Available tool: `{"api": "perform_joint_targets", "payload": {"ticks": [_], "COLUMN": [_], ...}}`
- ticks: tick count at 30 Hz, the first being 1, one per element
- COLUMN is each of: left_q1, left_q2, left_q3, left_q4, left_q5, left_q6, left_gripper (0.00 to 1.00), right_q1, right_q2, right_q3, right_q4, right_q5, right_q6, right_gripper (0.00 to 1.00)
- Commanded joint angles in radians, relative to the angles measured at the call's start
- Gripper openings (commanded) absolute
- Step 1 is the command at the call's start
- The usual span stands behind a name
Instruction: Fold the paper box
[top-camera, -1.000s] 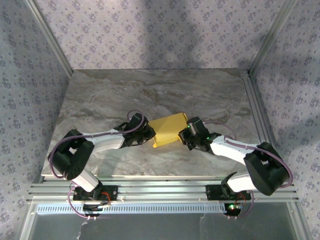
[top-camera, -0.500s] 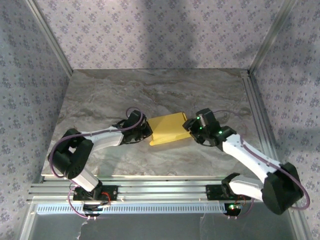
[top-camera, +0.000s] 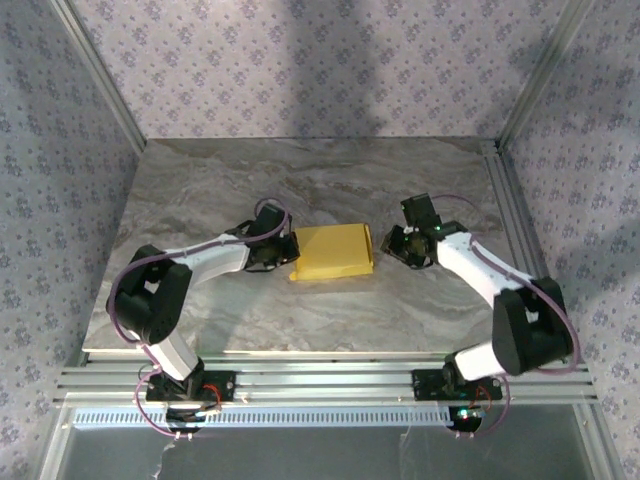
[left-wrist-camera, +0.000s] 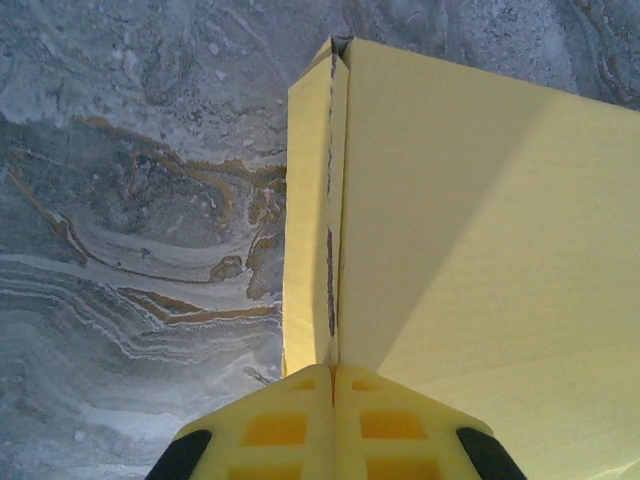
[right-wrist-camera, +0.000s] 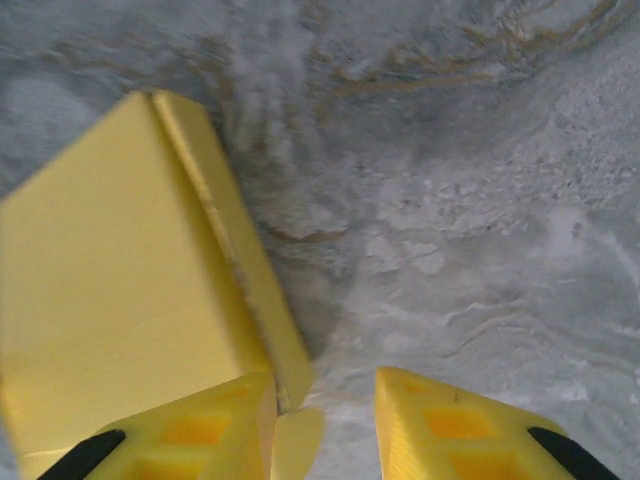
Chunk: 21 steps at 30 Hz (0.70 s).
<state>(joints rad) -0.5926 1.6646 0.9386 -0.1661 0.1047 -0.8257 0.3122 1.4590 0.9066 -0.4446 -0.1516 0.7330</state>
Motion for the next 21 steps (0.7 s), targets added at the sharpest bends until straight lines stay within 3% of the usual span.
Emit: {"api": "perform_joint_targets", "payload": {"ticks": [1, 3, 8, 14, 21], "left_q1": [0.007, 0.007, 0.011, 0.015, 0.016], "left_q2": [0.02, 0.032, 0.046, 0.062, 0.073], "left_q3": [0.041, 0.052, 0.06, 0.077, 0.081], "left_q4": [-0.061, -0.065, -0.065, -0.067, -0.061], "left_q5": [0.002, 0.012, 0.016, 0.029, 0.036], "left_q6": [0.058, 0.067, 0.077, 0.087, 0.089], "left_gripper": [0.02, 0.02, 0.0, 0.0, 0.0], "right_q1": [-0.044, -0.053, -0.044, -0.036, 0.018], "right_q2": [0.047, 0.081, 0.178, 0.386, 0.439], "right_q3": [0.013, 0.027, 0.129, 0.335, 0.417], "right_q4": [0.098, 0.163, 0.164, 0.0, -0.066], "right_q5": [-0.096, -0.176, -0.217, -0.204, -0.144], "right_q6": [-0.058, -0.059, -0.07, -0.096, -0.146], "right_gripper": [0.37, 0.49, 0.64, 0.63, 0.54]}}
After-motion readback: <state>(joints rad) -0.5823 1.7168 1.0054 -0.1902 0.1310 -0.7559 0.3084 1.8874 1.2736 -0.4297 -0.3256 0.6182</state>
